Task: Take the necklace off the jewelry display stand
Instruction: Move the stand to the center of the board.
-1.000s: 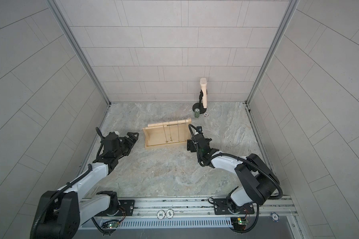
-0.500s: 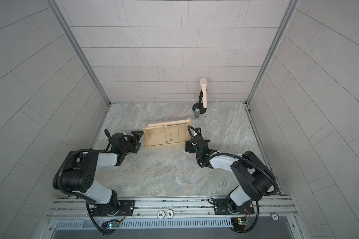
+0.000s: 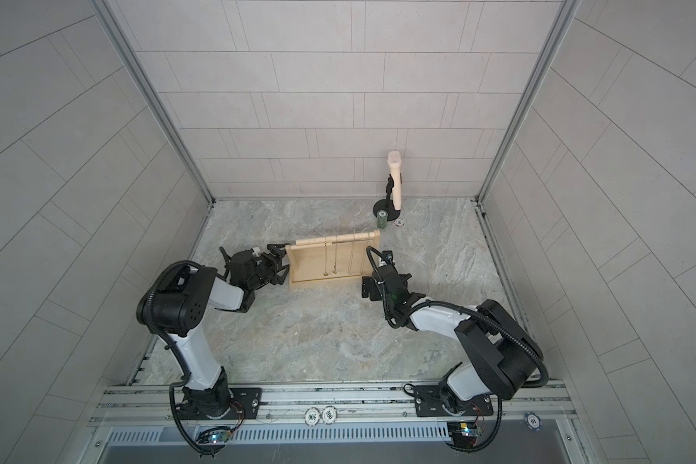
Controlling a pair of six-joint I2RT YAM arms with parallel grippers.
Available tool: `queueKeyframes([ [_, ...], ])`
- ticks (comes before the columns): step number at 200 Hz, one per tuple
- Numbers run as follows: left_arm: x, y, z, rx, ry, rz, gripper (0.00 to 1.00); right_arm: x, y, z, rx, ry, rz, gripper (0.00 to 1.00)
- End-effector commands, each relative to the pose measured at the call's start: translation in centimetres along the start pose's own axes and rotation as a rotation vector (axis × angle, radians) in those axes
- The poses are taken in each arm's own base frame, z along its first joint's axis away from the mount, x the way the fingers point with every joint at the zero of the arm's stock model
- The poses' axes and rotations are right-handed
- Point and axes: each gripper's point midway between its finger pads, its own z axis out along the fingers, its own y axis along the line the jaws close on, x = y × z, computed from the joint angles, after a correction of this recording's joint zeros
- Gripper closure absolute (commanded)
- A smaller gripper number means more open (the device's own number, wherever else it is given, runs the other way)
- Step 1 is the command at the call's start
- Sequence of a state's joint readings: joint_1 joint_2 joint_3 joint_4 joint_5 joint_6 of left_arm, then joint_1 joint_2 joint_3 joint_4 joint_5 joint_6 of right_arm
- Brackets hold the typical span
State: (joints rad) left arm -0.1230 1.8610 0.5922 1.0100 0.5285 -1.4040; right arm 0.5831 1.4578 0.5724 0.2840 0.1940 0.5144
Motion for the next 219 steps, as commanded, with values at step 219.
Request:
queueKeyframes([
  [219, 9.1, -6.9, 8.7, -0.107, 0.193, 0.341, 0.0, 1.9, -7.9, -3.0, 0.173, 0.109, 0.169, 0.0],
])
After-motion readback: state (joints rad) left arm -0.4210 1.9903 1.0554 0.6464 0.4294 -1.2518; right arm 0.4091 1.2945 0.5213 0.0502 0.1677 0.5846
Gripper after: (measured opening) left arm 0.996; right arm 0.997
